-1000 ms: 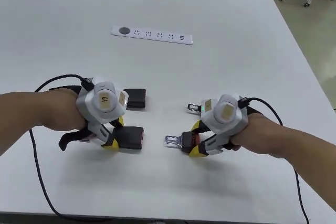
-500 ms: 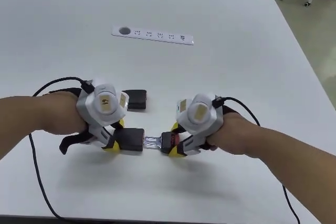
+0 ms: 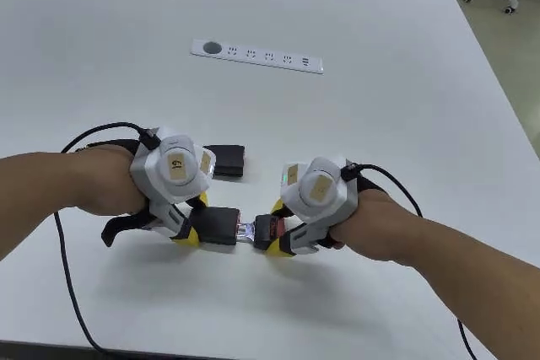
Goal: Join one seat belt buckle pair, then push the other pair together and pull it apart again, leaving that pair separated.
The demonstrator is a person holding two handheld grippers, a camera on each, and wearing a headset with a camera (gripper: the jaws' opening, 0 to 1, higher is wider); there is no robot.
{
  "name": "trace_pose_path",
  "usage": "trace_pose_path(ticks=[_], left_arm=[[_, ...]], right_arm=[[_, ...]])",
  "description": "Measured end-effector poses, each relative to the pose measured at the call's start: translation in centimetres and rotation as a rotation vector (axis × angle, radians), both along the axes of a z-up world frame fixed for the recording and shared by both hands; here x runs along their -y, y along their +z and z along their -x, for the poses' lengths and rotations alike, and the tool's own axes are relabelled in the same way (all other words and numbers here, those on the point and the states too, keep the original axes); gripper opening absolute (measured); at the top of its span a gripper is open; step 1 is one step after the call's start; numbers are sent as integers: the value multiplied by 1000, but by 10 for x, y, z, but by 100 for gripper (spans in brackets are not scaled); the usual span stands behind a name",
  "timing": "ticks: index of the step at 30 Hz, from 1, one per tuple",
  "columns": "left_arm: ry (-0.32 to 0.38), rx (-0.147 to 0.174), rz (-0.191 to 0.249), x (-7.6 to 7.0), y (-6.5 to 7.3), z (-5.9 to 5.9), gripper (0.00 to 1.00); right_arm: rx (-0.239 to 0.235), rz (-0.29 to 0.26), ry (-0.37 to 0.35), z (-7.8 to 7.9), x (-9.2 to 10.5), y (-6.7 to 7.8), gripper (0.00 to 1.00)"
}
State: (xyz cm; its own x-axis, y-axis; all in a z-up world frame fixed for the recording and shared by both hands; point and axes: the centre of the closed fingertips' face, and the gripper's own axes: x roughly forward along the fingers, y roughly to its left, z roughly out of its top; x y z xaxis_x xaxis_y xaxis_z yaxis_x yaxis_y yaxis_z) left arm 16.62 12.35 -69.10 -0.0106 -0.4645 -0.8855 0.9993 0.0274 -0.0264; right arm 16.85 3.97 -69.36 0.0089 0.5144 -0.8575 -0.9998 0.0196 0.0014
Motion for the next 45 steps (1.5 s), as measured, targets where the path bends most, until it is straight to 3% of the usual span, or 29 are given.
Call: trace_pose_path(ticks=[11,19,20,27,33,45], left_arm=[[-1,3,-21,3,4,4,31],[-8,10,-44,1,1,1,31],[-8,11,-45,0,1,1,30],[-12,14,-52,1,-2,0,31],[10,-1,-26,-2,-1,2,30],[38,-18,-5,-3,-2,2,30]], right_arm=[[7,-15,-20,-1,-9,1,30],[5,-57,-38,1,-21,4,30],[8,-30,-36,-3,-14,-1,30],[10,-17,-44,-4,-16,-4,30],[36,6,5,-1,-17,-2,30],[20,-8,-9,2,-22,1,29]])
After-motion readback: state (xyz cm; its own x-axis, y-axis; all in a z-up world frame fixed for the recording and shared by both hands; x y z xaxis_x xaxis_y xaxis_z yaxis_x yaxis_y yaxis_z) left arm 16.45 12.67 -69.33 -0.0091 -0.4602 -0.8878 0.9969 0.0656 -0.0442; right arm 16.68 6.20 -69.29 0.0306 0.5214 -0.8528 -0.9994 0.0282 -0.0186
